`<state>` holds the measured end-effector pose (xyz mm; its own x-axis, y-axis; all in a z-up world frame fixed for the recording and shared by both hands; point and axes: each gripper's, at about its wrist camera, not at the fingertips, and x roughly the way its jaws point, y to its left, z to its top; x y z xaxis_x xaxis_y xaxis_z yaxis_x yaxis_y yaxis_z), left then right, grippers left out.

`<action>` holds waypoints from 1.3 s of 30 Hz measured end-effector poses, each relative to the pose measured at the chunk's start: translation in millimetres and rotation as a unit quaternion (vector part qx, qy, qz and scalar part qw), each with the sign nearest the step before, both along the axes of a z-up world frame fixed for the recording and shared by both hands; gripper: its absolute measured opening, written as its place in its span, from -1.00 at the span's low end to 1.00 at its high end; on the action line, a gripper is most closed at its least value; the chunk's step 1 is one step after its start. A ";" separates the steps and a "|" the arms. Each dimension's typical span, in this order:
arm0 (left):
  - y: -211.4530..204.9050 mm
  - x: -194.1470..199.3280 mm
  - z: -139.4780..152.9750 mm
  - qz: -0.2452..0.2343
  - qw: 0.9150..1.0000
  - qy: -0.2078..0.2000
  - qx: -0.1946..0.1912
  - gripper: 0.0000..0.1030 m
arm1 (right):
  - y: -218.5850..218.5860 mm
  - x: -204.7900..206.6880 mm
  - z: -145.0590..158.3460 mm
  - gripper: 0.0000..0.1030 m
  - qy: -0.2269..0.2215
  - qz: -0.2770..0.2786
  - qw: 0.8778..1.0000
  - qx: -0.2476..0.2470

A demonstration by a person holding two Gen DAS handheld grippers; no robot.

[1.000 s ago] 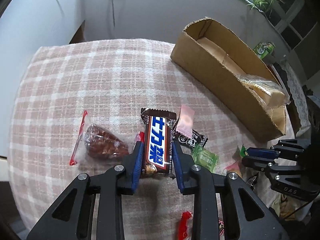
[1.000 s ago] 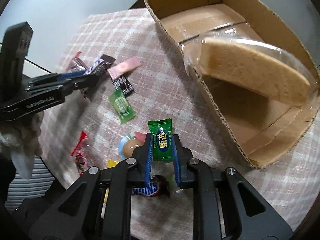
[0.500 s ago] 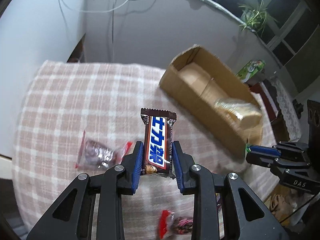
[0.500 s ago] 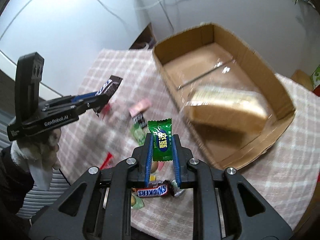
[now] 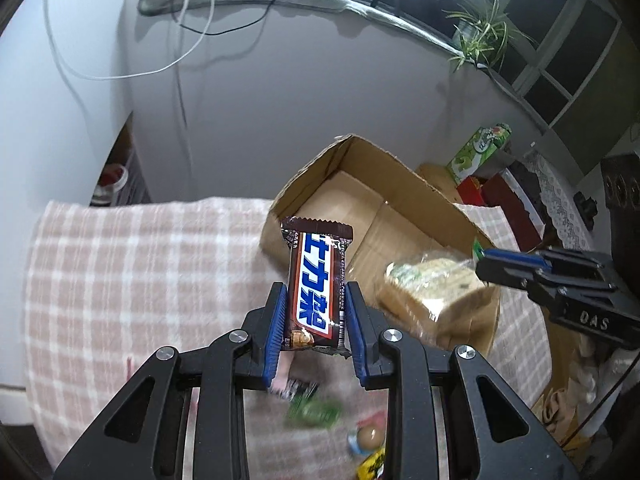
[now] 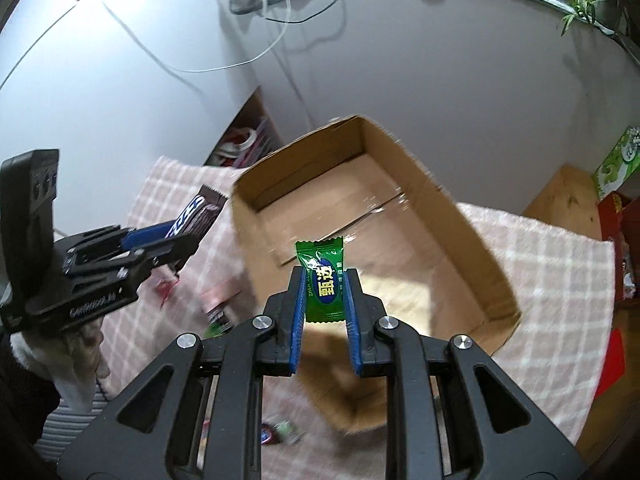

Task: Organize snacks
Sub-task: 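Carry both snacks over the box while the right gripper releases the green candy inside, then open the left gripper to drop the chocolate bar into the box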

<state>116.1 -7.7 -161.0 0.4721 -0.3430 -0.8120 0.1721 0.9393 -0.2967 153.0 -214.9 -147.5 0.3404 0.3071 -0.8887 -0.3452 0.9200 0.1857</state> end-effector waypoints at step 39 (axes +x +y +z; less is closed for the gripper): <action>-12.1 23.0 7.3 0.007 1.000 0.002 0.005 -0.44 | -7.4 -19.1 13.1 -0.54 -0.002 -0.001 1.000 0.001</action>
<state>139.1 -19.8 -153.7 0.4740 -0.3288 -0.8168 0.1584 0.9444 -0.2882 133.9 -222.3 -134.4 0.3443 0.3075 -0.8871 -0.3441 0.9204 0.1855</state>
